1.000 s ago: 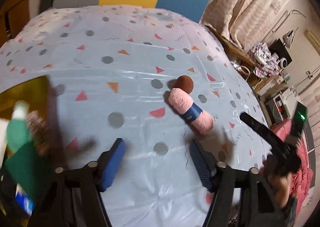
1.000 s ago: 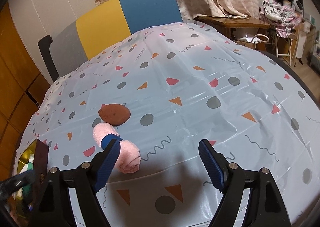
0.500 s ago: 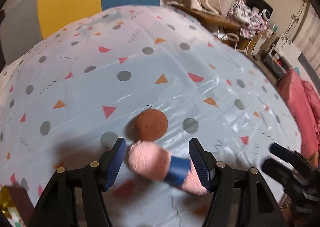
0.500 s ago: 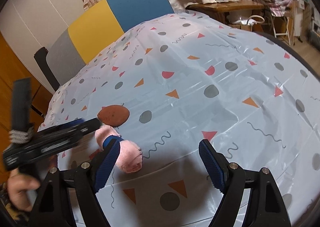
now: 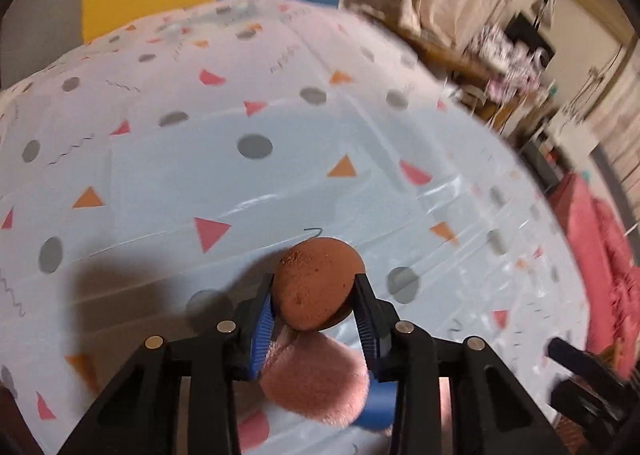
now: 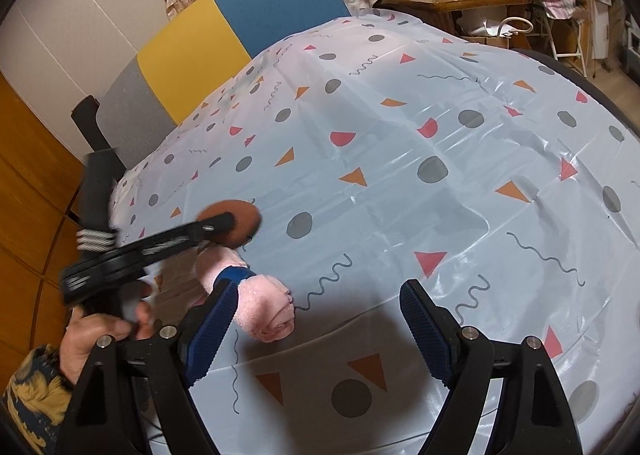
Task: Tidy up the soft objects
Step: 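Grasp the pink towel roll with right gripper while left gripper lifts the brown sponge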
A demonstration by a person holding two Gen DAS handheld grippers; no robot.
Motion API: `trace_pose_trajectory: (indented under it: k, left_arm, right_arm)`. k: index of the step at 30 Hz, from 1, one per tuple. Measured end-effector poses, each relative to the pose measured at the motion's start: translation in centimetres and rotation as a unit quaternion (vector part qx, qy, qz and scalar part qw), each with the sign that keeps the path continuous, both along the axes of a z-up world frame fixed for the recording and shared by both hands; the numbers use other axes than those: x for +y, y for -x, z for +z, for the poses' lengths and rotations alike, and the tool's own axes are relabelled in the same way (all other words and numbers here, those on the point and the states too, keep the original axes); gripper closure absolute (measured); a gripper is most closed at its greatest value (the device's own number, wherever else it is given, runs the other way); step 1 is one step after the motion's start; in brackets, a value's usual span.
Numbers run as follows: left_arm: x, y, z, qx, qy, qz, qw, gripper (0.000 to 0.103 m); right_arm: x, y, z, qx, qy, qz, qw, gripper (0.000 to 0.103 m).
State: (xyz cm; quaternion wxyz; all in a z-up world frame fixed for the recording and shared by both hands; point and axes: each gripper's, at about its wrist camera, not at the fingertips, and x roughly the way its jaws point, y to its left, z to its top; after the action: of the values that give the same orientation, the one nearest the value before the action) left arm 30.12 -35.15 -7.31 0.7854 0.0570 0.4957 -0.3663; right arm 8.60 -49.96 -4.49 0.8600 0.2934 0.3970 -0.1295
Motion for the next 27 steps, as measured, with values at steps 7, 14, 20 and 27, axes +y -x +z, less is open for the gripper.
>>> trace_pose_trajectory:
  k: [7, 14, 20, 27]
  left_arm:
    - [7.1, 3.6, 4.7, 0.028, 0.112, 0.020, 0.9931, 0.067]
    - [14.9, 9.8, 9.1, 0.052, 0.201, 0.036, 0.9776, 0.067]
    - [20.7, 14.5, 11.4, 0.028, 0.226, 0.043, 0.9727, 0.067]
    - [24.4, 18.7, 12.8, -0.040, 0.195, 0.041, 0.9791, 0.067]
  right_arm:
    - [0.5, -0.2, -0.2, 0.008, 0.009, 0.010, 1.000, 0.019]
    - [2.4, -1.1, -0.5, 0.003, -0.003, 0.063, 0.998, 0.019]
    - [5.5, -2.2, 0.1, -0.015, 0.028, 0.131, 0.991, 0.019]
    - [8.5, -5.7, -0.5, 0.008, 0.106, 0.216, 0.971, 0.004]
